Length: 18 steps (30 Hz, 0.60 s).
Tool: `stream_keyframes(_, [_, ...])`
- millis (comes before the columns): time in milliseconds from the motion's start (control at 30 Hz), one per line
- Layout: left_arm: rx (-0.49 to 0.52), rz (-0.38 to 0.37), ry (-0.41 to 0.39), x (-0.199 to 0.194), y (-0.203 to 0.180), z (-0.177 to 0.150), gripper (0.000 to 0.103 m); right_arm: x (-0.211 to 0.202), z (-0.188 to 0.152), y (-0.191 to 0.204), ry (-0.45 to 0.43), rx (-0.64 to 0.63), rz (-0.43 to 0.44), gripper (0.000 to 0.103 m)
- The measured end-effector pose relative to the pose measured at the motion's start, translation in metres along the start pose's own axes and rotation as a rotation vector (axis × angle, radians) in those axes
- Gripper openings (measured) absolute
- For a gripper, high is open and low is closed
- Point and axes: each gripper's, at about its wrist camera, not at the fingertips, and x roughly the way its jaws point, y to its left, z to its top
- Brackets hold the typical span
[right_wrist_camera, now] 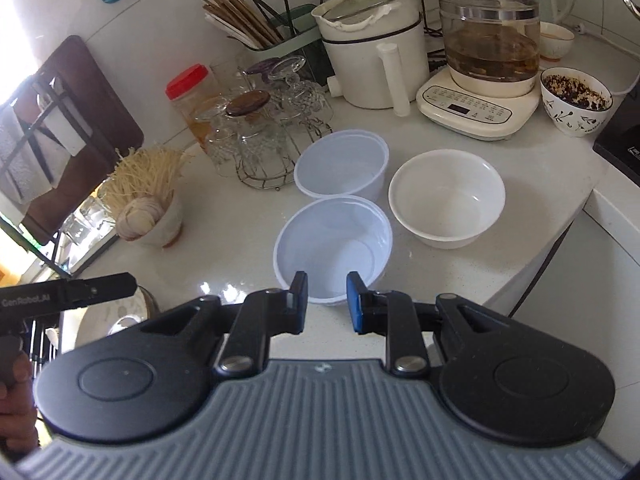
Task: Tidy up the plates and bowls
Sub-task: 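Move both grippers toward the white plastic bowl on the counter, then close both grippers on the rim of the white plastic bowl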
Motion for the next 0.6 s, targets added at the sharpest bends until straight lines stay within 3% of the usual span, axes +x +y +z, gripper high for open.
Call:
stream_keyframes(267, [-0.003, -0.03, 0.045, 0.039, -0.021, 0.013, 0.054, 0.023, 0.021, -0.025, 0.018, 0.045, -0.001, 0.025])
stream_keyframes(333, [0.005, -0.019, 0.061, 0.049, -0.025, 0.015, 0.054, 0.028, 0.024, -0.029, 0.024, 0.055, 0.005, 0.036])
stream_keyframes(367, [0.009, -0.016, 0.072, 0.055, -0.027, 0.017, 0.057, 0.029, 0.025, -0.032, 0.025, 0.066, 0.009, 0.049])
stream_keyframes(400, [0.009, -0.015, 0.081, 0.059, -0.029, 0.019, 0.058, 0.031, 0.026, -0.036, 0.022, 0.077, 0.017, 0.055])
stream_keyframes(600, [-0.02, -0.025, 0.112, 0.085, -0.035, 0.024, 0.058, 0.049, 0.03, -0.052, 0.074, 0.132, 0.054, 0.056])
